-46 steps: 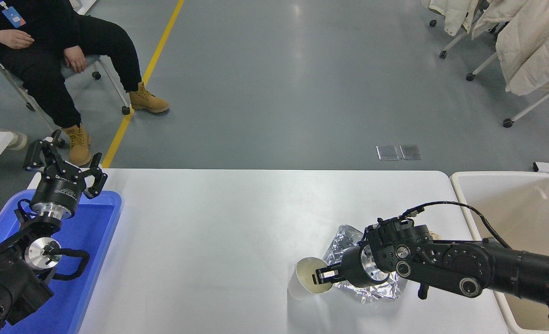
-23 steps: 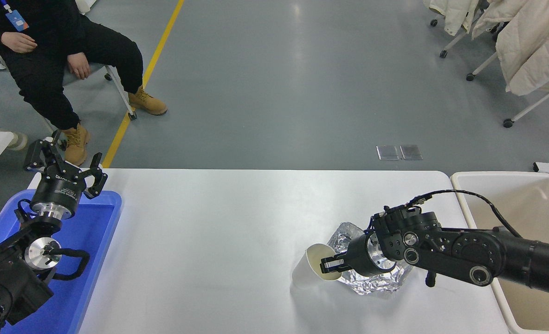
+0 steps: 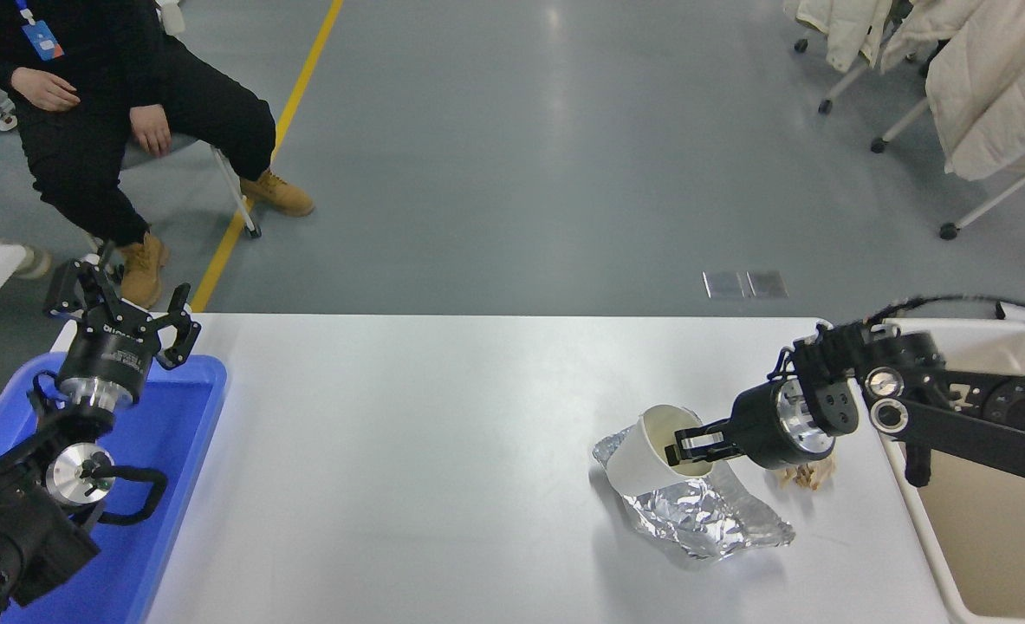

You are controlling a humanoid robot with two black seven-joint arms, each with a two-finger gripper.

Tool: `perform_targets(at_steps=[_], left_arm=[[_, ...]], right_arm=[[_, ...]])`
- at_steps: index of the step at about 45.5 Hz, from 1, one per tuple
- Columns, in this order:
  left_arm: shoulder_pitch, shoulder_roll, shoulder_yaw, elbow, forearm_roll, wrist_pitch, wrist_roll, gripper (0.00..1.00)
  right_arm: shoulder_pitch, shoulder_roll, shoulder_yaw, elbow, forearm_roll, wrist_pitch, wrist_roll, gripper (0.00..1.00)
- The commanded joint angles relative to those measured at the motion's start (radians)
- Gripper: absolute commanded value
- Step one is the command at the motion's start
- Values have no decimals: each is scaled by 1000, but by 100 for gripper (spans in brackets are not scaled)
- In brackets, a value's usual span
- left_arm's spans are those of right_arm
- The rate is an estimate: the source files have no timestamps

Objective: Clean the table surface

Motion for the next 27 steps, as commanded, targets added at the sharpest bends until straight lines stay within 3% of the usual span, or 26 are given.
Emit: perform_targets(at_steps=[1,8,14,27], left_arm=[[0,0,0,-1,0,0,0,100],[0,0,-1,1,0,0,0,100],[0,0,-1,-1,0,0,0,100],[0,0,-1,1,0,0,0,100]], right_arm=[[204,-241,-4,75,113,178,-1,0],[366,-353,-3,74,149,345,-1,0],[451,-418,-4,66,155,346,-1,0],[411,-435,-19,-30,133,346,-1,0]])
